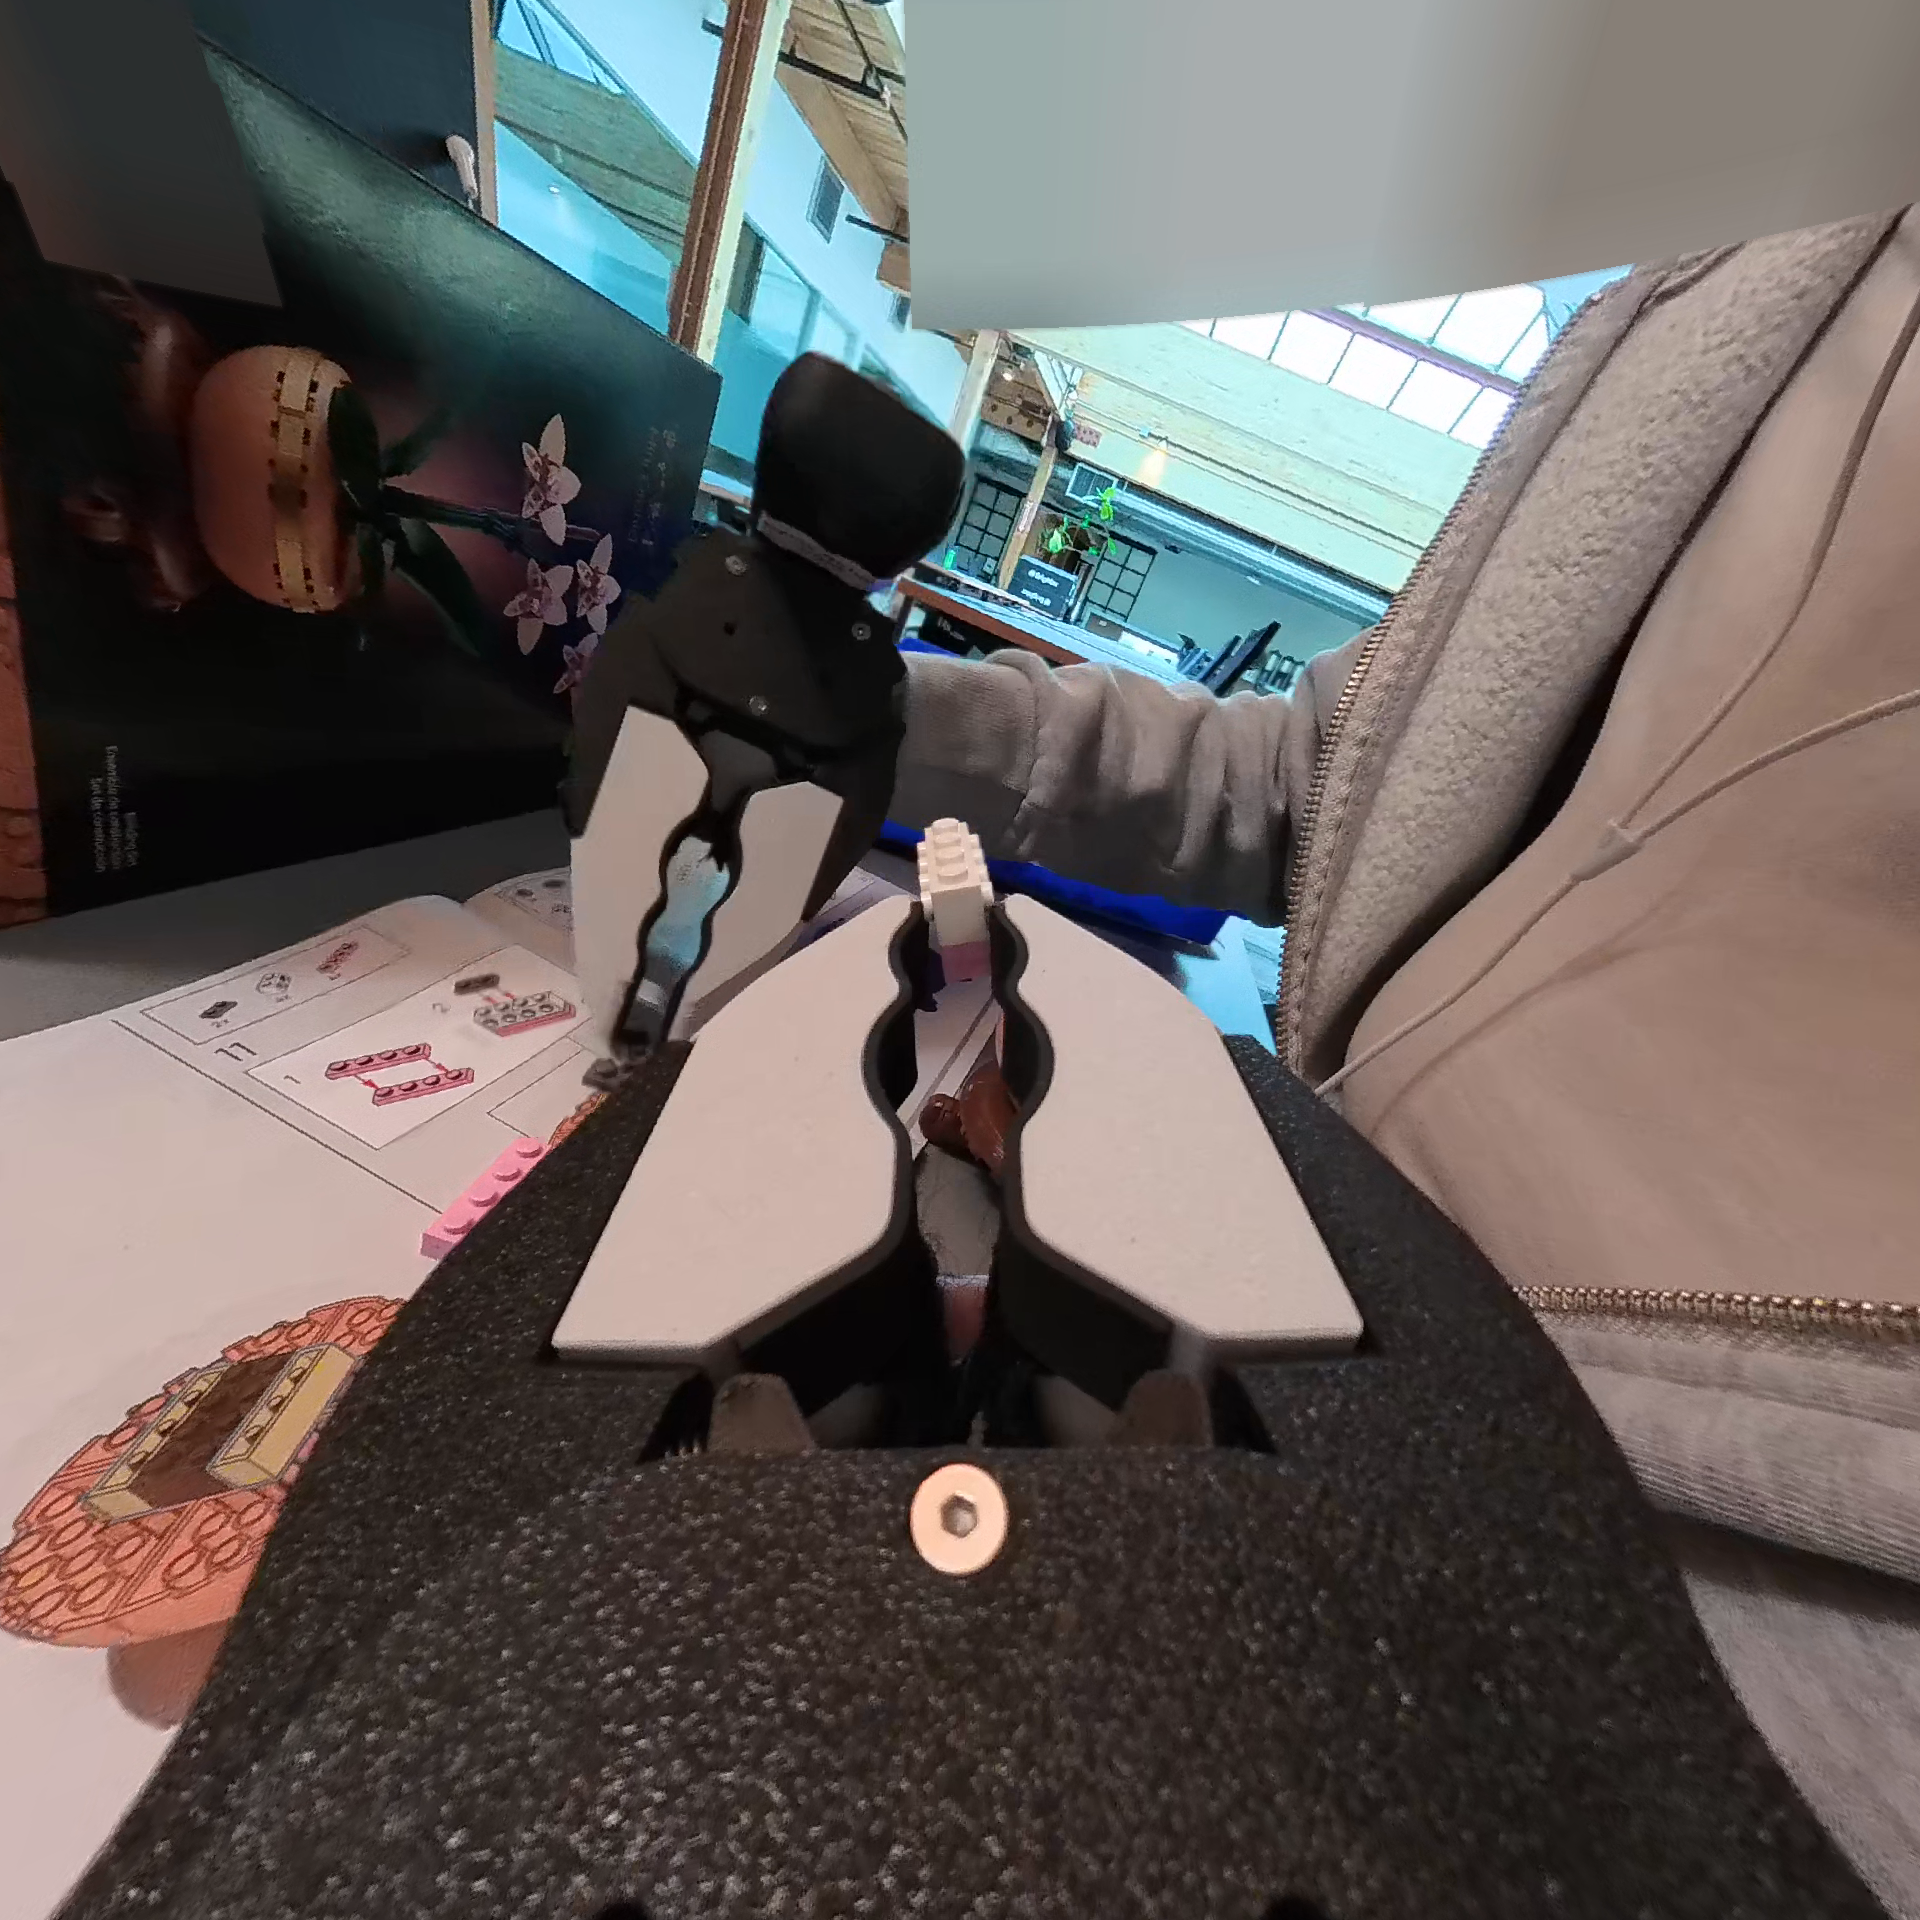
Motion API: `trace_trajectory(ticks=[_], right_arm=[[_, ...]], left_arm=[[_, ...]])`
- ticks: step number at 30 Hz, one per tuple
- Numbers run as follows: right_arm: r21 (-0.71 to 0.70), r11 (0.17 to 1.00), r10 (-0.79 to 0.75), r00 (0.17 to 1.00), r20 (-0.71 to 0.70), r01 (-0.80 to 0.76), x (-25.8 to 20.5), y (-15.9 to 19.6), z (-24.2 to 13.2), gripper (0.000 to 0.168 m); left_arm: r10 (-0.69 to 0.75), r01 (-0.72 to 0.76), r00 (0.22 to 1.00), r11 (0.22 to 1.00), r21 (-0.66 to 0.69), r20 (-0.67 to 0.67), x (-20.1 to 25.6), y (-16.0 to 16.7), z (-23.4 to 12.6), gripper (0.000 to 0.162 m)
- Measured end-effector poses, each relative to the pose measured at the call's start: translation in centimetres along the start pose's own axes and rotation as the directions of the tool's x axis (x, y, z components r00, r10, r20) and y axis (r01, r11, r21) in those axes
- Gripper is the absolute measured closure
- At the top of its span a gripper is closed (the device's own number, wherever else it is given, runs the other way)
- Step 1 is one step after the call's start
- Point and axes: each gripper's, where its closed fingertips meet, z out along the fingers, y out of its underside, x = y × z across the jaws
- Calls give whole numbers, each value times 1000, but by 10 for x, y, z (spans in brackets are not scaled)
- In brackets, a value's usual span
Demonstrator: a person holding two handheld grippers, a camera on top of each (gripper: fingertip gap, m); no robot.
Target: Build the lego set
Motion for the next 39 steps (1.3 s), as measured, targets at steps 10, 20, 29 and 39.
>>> trace_trajectory(ticks=[10,20,29,39], right_arm=[[8,950,312,949,-43,-312,-21,27,-37,161],[54,946,326,929,-176,-321,-42,34,-46,156],[26,985,169,926,-336,-171,-33,42,-48,161],[65,958,287,932,-220,-280,-23,42,-35,166]], left_arm=[[15,-15,1000,1000,-1,-9,2,0,1,152],[57,-56,998,998,-34,7,4,4,6,152],[61,-61,998,997,-39,6,4,5,8,152],[55,-55,998,998,-33,4,3,4,8,152]])
